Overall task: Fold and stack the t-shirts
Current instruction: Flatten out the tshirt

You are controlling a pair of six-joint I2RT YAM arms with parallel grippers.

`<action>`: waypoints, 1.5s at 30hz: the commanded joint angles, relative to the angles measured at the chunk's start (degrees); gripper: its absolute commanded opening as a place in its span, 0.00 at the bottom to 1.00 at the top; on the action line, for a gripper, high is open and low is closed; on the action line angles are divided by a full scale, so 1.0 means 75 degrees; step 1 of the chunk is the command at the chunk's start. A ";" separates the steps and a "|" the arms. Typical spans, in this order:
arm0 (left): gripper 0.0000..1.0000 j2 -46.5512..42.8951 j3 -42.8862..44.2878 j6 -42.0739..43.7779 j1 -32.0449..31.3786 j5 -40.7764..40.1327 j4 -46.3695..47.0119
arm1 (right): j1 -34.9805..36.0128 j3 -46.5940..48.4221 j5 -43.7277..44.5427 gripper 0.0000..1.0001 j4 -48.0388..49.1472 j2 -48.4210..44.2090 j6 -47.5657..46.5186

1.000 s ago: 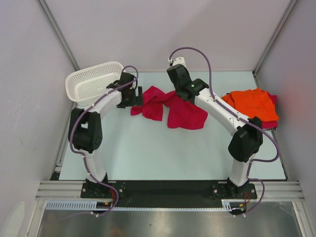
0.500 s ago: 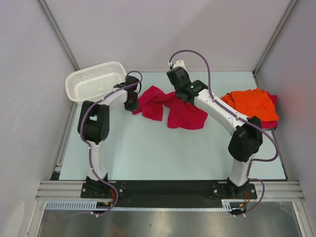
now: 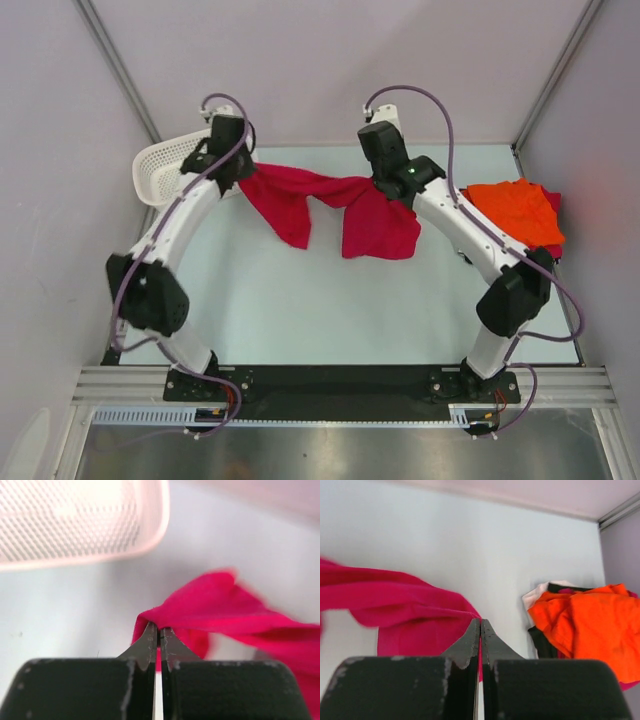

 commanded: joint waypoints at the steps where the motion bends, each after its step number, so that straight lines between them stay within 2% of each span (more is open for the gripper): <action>1: 0.00 -0.1657 0.0456 -0.0394 0.0207 -0.0863 0.0585 | -0.0006 0.0419 0.0894 0.00 0.0994 -0.1523 -0.0111; 8: 0.00 -0.2560 0.0820 -0.0207 0.0688 -0.0829 0.0222 | 0.0543 -0.0073 0.1726 0.00 0.1545 -0.3000 -0.0357; 14: 0.00 -0.3299 0.0785 0.0004 0.0712 -0.0641 0.0023 | 0.1084 -0.0226 0.2722 0.00 0.1277 -0.4102 -0.0849; 17: 0.00 -0.3360 0.0901 0.0005 0.0712 -0.0559 0.0034 | 0.1120 -0.0389 0.2980 0.00 0.1229 -0.4374 -0.0802; 19: 0.00 -0.3127 0.0972 -0.0007 0.0723 -0.0173 0.0198 | 0.1085 -0.0670 0.3250 0.00 0.1671 -0.4515 -0.0988; 21: 0.00 -0.2857 0.1182 -0.0054 0.0793 0.0084 0.0280 | 0.0991 -0.1279 0.3297 0.00 0.2048 -0.4504 -0.1177; 25: 0.00 -0.1349 0.2258 -0.0159 0.1028 0.1440 -0.0104 | 0.0383 -0.1655 0.2794 0.00 0.2202 -0.3990 -0.0744; 26: 0.00 -0.1077 0.2818 -0.0136 0.1075 0.1677 -0.0164 | 0.0300 -0.1563 0.2724 0.00 0.2214 -0.3767 -0.0709; 28: 0.00 -0.0585 0.3046 -0.0380 0.1203 0.2110 0.0010 | -0.0062 -0.1434 0.2537 0.00 0.2377 -0.3102 -0.0732; 32: 0.00 0.0179 0.3655 -0.0897 0.1496 0.3330 0.0234 | -0.0333 -0.0311 0.2522 0.00 0.2308 -0.1857 -0.0918; 35: 0.00 0.0157 0.3563 -0.1003 0.1544 0.3694 0.0514 | -0.0089 0.0605 0.3048 0.00 0.2891 -0.1446 -0.1644; 39: 0.00 -0.0288 0.3059 -0.0839 0.1602 0.3731 0.0668 | 0.0532 0.0606 0.3473 0.00 0.4777 -0.1877 -0.3178; 41: 0.00 -0.0336 0.2731 -0.0792 0.1765 0.3672 0.0481 | 0.0825 0.0595 0.3520 0.00 0.4629 -0.2135 -0.3147; 42: 0.36 -0.0173 0.2753 -0.0792 0.1836 0.3707 0.0004 | 0.0908 0.0571 0.3508 0.00 0.4280 -0.2217 -0.3065; 43: 0.65 -0.0021 0.2858 -0.0711 0.1918 0.3788 -0.0267 | 0.0990 0.0385 0.3520 0.00 0.4102 -0.2276 -0.2878; 44: 0.99 0.0143 0.2929 -0.0687 0.2070 0.3905 -0.0943 | 0.1049 0.0279 0.3532 0.00 0.3915 -0.2393 -0.2760; 45: 1.00 0.0539 0.3022 -0.0698 0.2210 0.3848 -0.1367 | 0.1154 0.0116 0.3520 0.00 0.3716 -0.2440 -0.2713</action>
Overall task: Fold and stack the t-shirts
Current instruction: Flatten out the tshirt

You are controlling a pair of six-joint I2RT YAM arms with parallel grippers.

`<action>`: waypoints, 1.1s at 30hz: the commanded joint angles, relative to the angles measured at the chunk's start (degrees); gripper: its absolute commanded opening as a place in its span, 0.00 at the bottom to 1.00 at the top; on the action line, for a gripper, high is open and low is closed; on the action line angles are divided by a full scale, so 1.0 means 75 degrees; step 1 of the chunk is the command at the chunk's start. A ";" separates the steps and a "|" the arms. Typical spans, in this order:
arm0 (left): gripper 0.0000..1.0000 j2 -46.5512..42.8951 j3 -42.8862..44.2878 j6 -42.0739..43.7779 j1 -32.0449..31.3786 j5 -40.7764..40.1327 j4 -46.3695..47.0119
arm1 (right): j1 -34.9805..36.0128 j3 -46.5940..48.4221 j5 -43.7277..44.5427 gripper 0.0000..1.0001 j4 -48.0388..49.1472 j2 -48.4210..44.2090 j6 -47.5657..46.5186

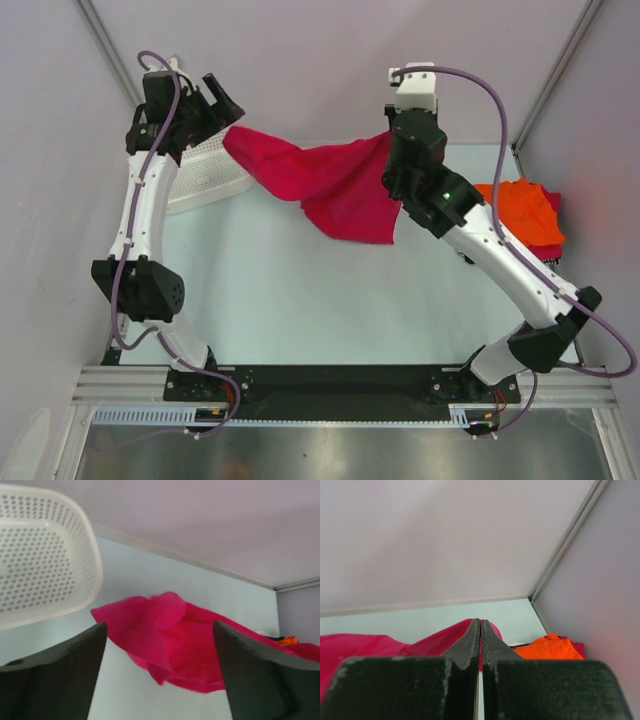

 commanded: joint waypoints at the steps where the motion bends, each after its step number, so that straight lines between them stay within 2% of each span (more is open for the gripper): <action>1: 1.00 0.0548 0.0312 0.0059 0.0571 0.0278 -0.1656 | 0.0231 -0.0252 0.0588 0.00 0.0173 -0.0753 -0.0034; 3: 1.00 0.0772 0.0151 0.0304 0.0583 0.0312 -0.2302 | 0.0266 -0.0523 0.0554 0.00 0.0173 -0.0835 0.0024; 4: 1.00 0.0703 -0.0384 0.0352 0.0583 0.0325 -0.2362 | 0.0278 -0.0536 0.0554 0.00 0.0103 -0.0812 0.0083; 6: 1.00 0.0142 -0.1635 0.0434 0.0560 0.0510 -0.1966 | 0.0360 -0.0478 0.0507 0.00 0.0114 -0.0742 -0.0010; 8: 1.00 -0.0501 -0.2390 0.0423 0.0548 0.0687 -0.1486 | 0.0488 -0.0069 0.0577 0.00 0.0148 -0.0649 -0.0407; 10: 1.00 -0.0808 -0.3235 0.0435 0.0466 0.1050 -0.1215 | 0.0816 0.0085 0.0728 0.00 0.0569 -0.0578 -0.1015; 12: 0.99 -0.1055 -0.3739 0.0493 0.0373 0.1226 -0.0933 | 0.1120 0.0307 0.0892 0.00 0.1820 -0.0496 -0.2419; 14: 1.00 -0.1091 -0.3835 0.0540 0.0082 0.1332 -0.0933 | 0.1601 0.0866 0.0917 0.00 0.2943 -0.0344 -0.3787; 17: 1.00 -0.1137 -0.3835 0.0563 -0.0388 0.1391 -0.0874 | 0.2117 0.1688 0.0835 0.00 0.3544 0.0101 -0.4636; 18: 1.00 -0.1161 -0.3823 0.0575 -0.0529 0.1368 -0.0839 | 0.2257 0.2073 0.0823 0.00 0.3791 0.0218 -0.5254; 20: 1.00 -0.1208 -0.3823 0.0564 -0.0869 0.1356 -0.0652 | 0.2829 0.2171 0.0695 0.00 0.4946 0.0324 -0.6065; 21: 1.00 -0.1196 -0.3847 0.0506 -0.0963 0.1356 -0.0593 | 0.3041 0.2194 0.0555 0.00 0.5325 0.0325 -0.6777; 24: 0.99 -0.1079 -0.3870 0.0342 -0.1175 0.1344 -0.0523 | 0.3640 0.2370 0.0530 0.00 0.6124 0.0348 -0.7577; 26: 1.00 -0.0974 -0.3882 0.0306 -0.1257 0.1286 -0.0499 | 0.4014 0.2312 0.0530 0.00 0.6708 0.0173 -0.7860; 29: 1.00 -0.0857 -0.3858 0.0376 -0.1315 0.1204 -0.0499 | 0.4064 0.1809 0.0507 0.00 0.7181 -0.0352 -0.7875; 30: 1.00 -0.0822 -0.3847 0.0376 -0.1315 0.1192 -0.0511 | 0.3843 0.1564 0.0472 0.00 0.7099 -0.0494 -0.7711; 32: 1.00 -0.0716 -0.3800 0.0411 -0.1316 0.1168 -0.0558 | 0.3199 0.0978 0.0518 0.00 0.5991 -0.0880 -0.6333; 33: 1.00 -0.0669 -0.3719 0.0423 -0.1316 0.1168 -0.0581 | 0.2279 0.0837 0.0391 0.00 0.5336 -0.0987 -0.5492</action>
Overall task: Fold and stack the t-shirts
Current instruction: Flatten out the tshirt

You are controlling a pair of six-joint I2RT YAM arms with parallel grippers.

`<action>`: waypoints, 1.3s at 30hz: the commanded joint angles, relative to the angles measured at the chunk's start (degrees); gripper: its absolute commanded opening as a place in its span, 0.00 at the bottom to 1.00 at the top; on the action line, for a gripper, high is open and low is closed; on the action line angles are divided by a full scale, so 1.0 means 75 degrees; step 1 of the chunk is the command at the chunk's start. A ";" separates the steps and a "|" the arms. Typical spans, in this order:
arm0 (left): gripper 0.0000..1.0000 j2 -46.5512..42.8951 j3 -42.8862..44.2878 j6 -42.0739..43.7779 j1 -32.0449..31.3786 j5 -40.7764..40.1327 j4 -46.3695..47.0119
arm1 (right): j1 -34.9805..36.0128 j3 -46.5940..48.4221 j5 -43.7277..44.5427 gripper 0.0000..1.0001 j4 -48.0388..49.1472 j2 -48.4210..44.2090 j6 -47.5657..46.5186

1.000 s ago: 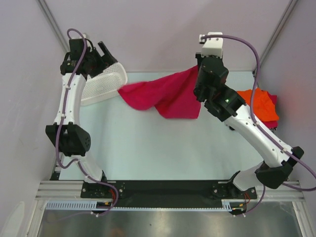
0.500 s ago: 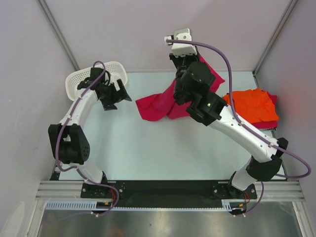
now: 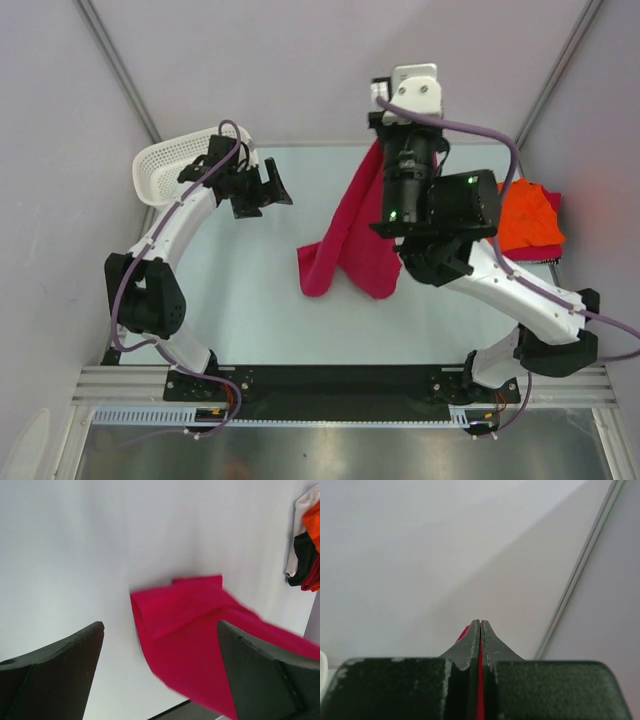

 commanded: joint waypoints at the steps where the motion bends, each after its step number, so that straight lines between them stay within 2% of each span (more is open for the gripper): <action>1: 1.00 0.0240 0.0257 0.0050 -0.0033 -0.0055 0.0060 | -0.2003 -0.0557 -0.0379 0.00 -0.2252 -0.0900 0.3214; 2: 1.00 0.0287 0.0281 0.0085 -0.0033 -0.0079 0.0048 | -0.2518 -0.0593 -0.0590 0.00 -0.2953 -0.0947 0.4147; 3: 1.00 0.0346 0.0362 0.0085 -0.0033 -0.0126 0.0002 | -0.3393 -0.0698 -0.1067 0.00 -0.3366 -0.0901 0.4713; 4: 1.00 0.0428 0.0409 0.0108 -0.0045 -0.0161 -0.0103 | -0.3796 -0.0815 -0.1269 0.00 -0.3811 -0.0808 0.5125; 5: 1.00 0.0475 0.0445 0.0120 -0.0045 -0.0173 -0.0162 | -0.4114 -0.0979 -0.1469 0.00 -0.3873 -0.0691 0.5674; 7: 1.00 0.0545 0.0527 0.0155 -0.0045 -0.0266 -0.0280 | -0.4711 -0.1004 -0.1903 0.00 -0.3932 -0.0118 0.5936; 12: 1.00 0.0545 0.0620 0.0307 -0.0045 -0.0442 -0.0456 | -0.5195 0.0106 -0.3156 0.00 -0.4739 0.1581 0.6639; 15: 1.00 0.0569 0.0632 0.0320 -0.0045 -0.0478 -0.0491 | -0.5277 0.0645 -0.3486 0.00 -0.4846 0.2553 0.7213; 17: 1.00 0.0604 0.0656 0.0319 -0.0045 -0.0396 -0.0503 | -0.5242 0.1197 -0.3696 0.00 -0.5478 0.3441 0.7344; 20: 0.99 0.0662 0.0726 0.0342 -0.0115 -0.0221 -0.0491 | -0.5230 0.1538 -0.4235 0.01 -0.5503 0.4193 0.7333; 21: 1.00 0.0698 0.0807 0.0378 -0.0208 -0.0150 -0.0503 | -0.5207 0.1562 -0.4259 0.17 -0.5491 0.4313 0.7309; 22: 1.00 0.0767 0.0855 0.0424 -0.0255 -0.0092 -0.0503 | -0.5195 0.1493 -0.4283 0.57 -0.5514 0.4407 0.7193; 24: 1.00 0.0850 0.1006 0.0542 -0.0489 0.0270 -0.0468 | -0.5090 0.1341 -0.3852 1.00 -0.5503 0.4420 0.7075; 25: 1.00 0.1036 0.1216 0.0855 -0.0850 0.0968 -0.0410 | -0.5078 0.1120 -0.3223 1.00 -0.5735 0.4199 0.7005; 27: 1.00 0.1306 0.1498 0.1442 -0.1238 0.1372 -0.0432 | -0.5113 0.0978 -0.2518 1.00 -0.6274 0.4022 0.7132; 29: 1.00 0.1529 0.1675 0.2026 -0.1964 0.1211 -0.0689 | -0.5230 0.0616 -0.2175 1.00 -0.6744 0.3496 0.7308; 30: 1.00 0.1600 0.1791 0.2228 -0.2222 0.1105 -0.0772 | -0.5277 0.0010 -0.1919 1.00 -0.6815 0.3204 0.7564; 31: 1.00 0.1670 0.1816 0.2380 -0.2700 0.0896 -0.0877 | -0.5358 -0.0344 -0.1858 1.00 -0.6827 0.2609 0.7717; 34: 0.99 0.1752 0.1804 0.2663 -0.3417 0.0777 -0.0890 | -0.5780 -0.1751 -0.1822 1.00 -0.6874 0.1563 0.8397; 35: 1.00 0.1776 0.1816 0.2663 -0.3548 0.0741 -0.0890 | -0.6071 -0.2079 -0.1811 1.00 -0.6932 0.0934 0.8561; 39: 1.00 0.1776 0.2026 0.2967 -0.4180 0.0578 -0.0878 | -0.6939 -0.3053 -0.1951 1.00 -0.7704 -0.0137 0.9382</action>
